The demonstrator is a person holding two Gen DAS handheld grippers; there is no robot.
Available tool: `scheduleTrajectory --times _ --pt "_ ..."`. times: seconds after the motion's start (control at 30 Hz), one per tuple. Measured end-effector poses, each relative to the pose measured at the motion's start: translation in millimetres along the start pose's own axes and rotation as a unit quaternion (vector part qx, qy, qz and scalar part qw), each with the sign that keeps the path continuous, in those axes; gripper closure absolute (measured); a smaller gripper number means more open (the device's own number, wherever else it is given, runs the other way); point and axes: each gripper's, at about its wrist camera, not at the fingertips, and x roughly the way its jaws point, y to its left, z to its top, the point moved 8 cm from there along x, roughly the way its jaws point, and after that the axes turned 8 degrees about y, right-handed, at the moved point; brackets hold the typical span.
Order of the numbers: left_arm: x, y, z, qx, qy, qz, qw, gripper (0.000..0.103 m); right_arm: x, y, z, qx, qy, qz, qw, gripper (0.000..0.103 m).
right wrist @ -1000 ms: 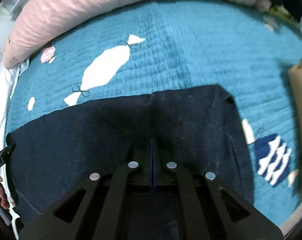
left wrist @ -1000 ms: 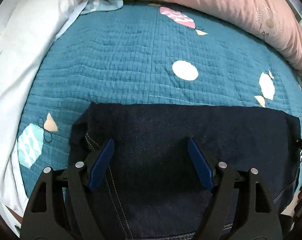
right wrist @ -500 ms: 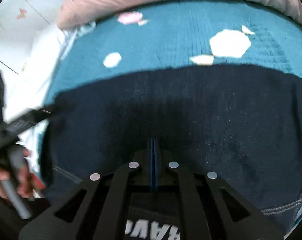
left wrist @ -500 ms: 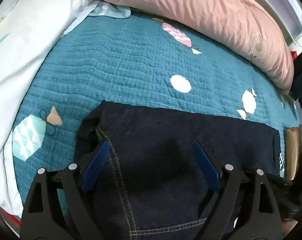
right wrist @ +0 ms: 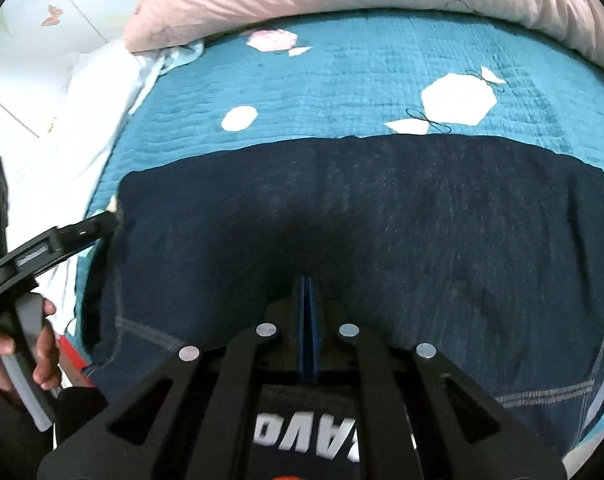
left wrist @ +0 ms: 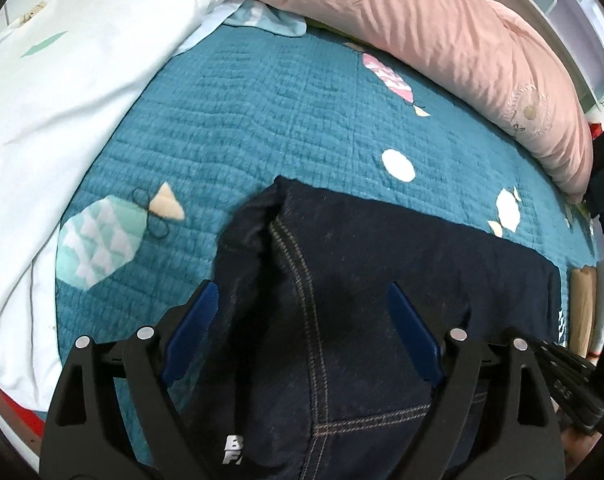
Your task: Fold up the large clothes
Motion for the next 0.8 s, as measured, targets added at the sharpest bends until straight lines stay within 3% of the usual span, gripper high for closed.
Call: scheduleTrajectory --times 0.27,0.6,0.8 --pt "-6 8 -11 -0.005 0.001 0.003 1.0000 0.016 4 14 -28 -0.008 0.014 -0.006 1.000 0.099" --pt "-12 47 -18 -0.033 0.003 0.014 0.9994 0.015 24 9 -34 -0.009 0.034 -0.006 0.999 0.100" --pt "-5 66 -24 -0.061 0.012 -0.022 0.9978 0.014 24 8 -33 -0.001 0.031 0.002 1.000 0.100"
